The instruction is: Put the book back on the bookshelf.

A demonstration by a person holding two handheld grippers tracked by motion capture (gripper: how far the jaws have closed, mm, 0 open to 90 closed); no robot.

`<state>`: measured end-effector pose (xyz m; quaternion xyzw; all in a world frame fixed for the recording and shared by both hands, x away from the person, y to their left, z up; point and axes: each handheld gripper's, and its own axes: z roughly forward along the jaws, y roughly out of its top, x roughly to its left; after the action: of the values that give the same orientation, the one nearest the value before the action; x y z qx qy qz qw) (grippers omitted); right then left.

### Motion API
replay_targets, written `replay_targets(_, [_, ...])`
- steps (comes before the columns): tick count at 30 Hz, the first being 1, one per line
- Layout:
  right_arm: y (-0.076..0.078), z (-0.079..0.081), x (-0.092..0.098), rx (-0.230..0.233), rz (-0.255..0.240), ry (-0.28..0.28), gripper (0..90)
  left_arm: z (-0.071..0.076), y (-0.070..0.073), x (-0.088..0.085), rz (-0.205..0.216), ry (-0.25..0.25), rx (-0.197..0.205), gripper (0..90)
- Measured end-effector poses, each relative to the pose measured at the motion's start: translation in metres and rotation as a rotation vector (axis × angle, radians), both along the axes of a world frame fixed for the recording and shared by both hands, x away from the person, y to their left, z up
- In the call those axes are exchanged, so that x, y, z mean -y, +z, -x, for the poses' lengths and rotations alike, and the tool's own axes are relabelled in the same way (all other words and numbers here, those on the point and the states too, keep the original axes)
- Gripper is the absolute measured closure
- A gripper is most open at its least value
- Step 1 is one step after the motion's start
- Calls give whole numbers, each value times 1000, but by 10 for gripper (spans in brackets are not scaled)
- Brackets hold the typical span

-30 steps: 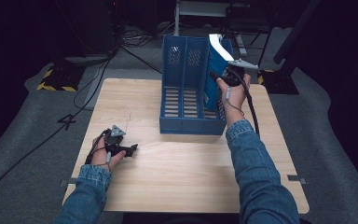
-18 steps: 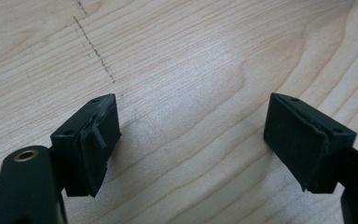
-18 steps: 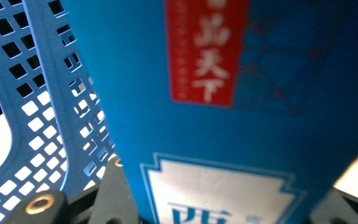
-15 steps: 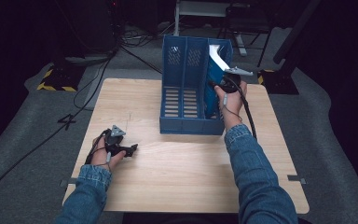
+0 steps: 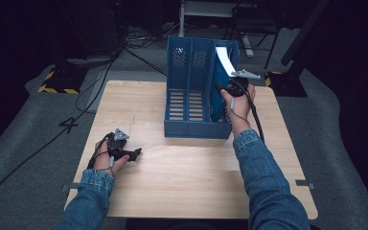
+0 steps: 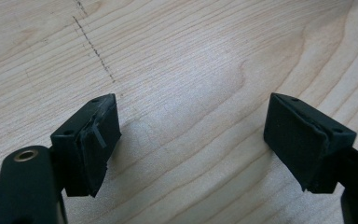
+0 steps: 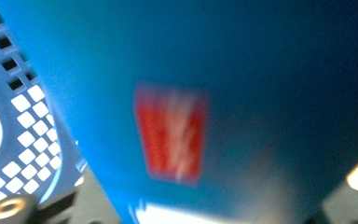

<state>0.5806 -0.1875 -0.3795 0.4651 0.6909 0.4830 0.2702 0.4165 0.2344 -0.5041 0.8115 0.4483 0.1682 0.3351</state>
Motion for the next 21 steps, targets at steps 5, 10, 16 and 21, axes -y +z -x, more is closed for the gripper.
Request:
replay_targets(5, [18, 12, -1, 29, 25, -3, 299, 0, 0, 0, 2, 0, 4, 189])
replay_targets(10, [36, 31, 7, 65, 29, 25, 284, 1, 0, 0, 1, -4, 3, 189])
replay_targets(16, [54, 56, 23, 74, 26, 79, 277, 3, 0, -1, -3, -10, -1, 189])
replay_targets(21, [66, 80, 36, 80, 40, 148, 269, 3, 0, -1, 2, -12, 4, 189])
